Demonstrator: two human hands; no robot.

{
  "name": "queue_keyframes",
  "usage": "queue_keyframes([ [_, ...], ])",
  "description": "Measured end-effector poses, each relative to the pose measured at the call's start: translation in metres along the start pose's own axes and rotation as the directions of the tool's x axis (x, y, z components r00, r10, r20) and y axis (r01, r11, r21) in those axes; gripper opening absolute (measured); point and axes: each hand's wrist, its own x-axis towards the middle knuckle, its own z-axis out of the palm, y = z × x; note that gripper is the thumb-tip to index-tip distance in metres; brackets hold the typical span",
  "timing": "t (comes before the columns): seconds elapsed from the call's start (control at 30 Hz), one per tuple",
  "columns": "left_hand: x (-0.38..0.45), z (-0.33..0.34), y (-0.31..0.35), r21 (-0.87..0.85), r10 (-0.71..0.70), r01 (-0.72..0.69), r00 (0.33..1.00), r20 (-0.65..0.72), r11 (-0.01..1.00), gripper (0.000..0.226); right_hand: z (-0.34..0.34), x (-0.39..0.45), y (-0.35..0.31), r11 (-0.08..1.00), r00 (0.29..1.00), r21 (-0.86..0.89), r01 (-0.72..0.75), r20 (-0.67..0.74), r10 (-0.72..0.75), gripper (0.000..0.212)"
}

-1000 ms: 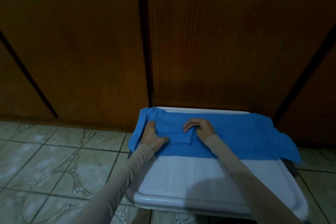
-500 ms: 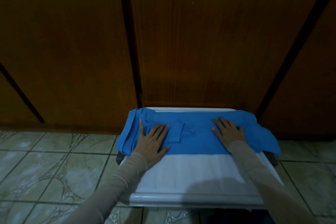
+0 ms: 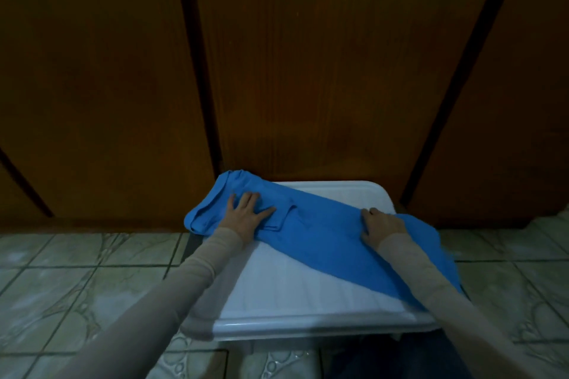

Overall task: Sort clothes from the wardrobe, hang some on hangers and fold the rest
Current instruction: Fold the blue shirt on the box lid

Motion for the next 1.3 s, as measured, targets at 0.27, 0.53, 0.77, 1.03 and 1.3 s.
queue_keyframes([
  [0.27, -0.020, 0.018, 0.068, -0.423, 0.105, -0.066, 0.992, 0.069, 0.904, 0.115, -0.010, -0.039, 0.027, 0.977, 0.956, 0.211, 0.019, 0.283, -0.080, 0.018],
  [0.53, 0.017, 0.012, 0.068, -0.377, 0.228, -0.202, 0.973, 0.027, 0.904, 0.065, -0.002, -0.072, 0.058, 0.786, 0.815, 0.605, -0.123, 0.514, -0.268, 0.019],
  [0.77, 0.026, -0.012, 0.091, -0.174, 0.105, -0.112, 0.993, -0.049, 0.978, 0.058, 0.004, -0.080, 0.049, 0.626, 0.807, 0.761, -0.168, 0.471, -0.356, 0.019],
  [1.03, -0.030, 0.020, 0.114, -0.386, 0.408, -0.500, 0.863, -0.297, 0.775, 0.072, 0.024, -0.081, 0.074, 0.827, 0.924, 0.434, 0.358, -0.037, -0.380, 0.039],
  [1.3, -0.063, 0.015, 0.107, -0.497, 0.515, -0.589, 0.805, -0.294, 0.637, 0.084, 0.025, -0.083, 0.076, 0.866, 0.885, 0.215, 0.452, 0.015, -0.466, 0.041],
])
